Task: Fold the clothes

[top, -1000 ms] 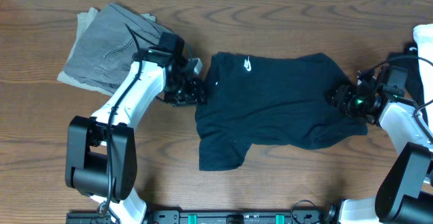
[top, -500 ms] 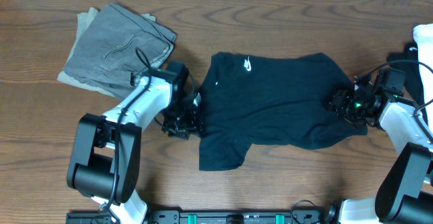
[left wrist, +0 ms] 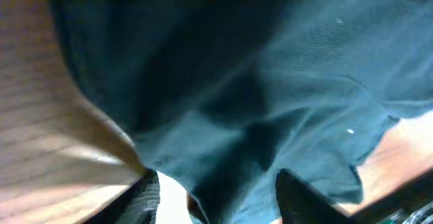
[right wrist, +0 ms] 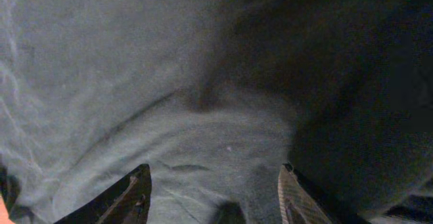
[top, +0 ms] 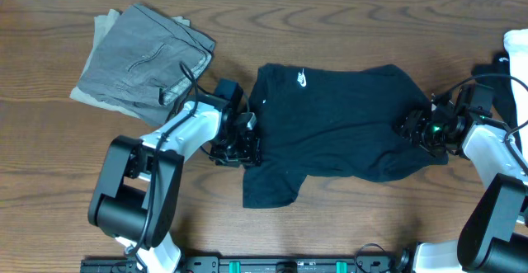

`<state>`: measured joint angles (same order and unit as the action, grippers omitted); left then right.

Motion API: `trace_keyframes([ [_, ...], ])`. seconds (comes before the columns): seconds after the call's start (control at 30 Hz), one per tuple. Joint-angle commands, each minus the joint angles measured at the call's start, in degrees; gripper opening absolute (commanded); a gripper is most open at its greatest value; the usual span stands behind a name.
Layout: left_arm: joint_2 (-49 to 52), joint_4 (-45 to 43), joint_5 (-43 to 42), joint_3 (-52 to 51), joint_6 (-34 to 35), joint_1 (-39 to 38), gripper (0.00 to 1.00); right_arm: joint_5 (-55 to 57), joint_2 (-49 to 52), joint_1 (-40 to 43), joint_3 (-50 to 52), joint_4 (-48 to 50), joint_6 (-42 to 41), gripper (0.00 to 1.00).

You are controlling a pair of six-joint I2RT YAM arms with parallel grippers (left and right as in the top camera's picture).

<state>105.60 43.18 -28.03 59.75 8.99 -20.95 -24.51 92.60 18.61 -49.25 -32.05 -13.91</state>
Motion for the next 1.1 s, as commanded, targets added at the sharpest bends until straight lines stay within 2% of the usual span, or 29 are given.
trace_keyframes([
  [0.0, 2.58, 0.33, 0.68, -0.28, 1.05, -0.79, 0.29, -1.01, -1.01, -0.46, -0.74, -0.44, 1.86, 0.58],
  [0.07, 2.51, 0.85, 0.15, -0.13, 1.2, -0.61, 0.11, -0.94, -1.01, -0.35, -0.74, -0.57, 2.43, 0.58],
  [0.13, 2.43, 2.19, 0.2, 0.55, 1.2, 0.11, 0.06, -0.42, -1.01, -0.02, -0.74, -0.7, 2.4, 0.58],
  [0.37, -0.57, 5.4, 2.34, 4.09, 1.18, 8.02, 0.06, 2.89, -1.01, 4.0, -0.74, -3.82, 2.4, 0.57],
  [0.53, -1.88, 5.14, 3.21, 4.11, 1.14, 13.57, 0.06, 10.88, -1.01, 6.21, -0.74, -7.96, 2.12, 0.57],
  [0.8, -1.88, 3.8, 3.19, 4.11, 0.94, 13.33, 0.06, 13.11, -0.98, 5.99, -0.44, -8.87, 0.63, 0.59],
  [0.87, -1.88, 3.41, 3.19, 4.11, 0.94, 13.09, 0.06, 13.16, -0.98, 5.64, -0.42, -8.85, 0.66, 0.47],
  [0.97, -1.88, 3.39, 3.19, 4.11, 0.94, 13.11, 0.06, 13.4, -0.98, 5.6, -0.39, -7.08, 0.68, 0.44],
  [1.0, -1.88, 3.39, 3.19, 4.11, 0.94, 13.11, 0.06, 13.38, -0.98, 5.57, -0.39, -6.05, 0.68, 0.39],
  [1.07, -1.88, 3.37, 3.19, 4.11, 0.94, 13.09, 0.06, 11.96, -0.98, 5.6, -0.39, -4.7, 0.66, 0.22],
])
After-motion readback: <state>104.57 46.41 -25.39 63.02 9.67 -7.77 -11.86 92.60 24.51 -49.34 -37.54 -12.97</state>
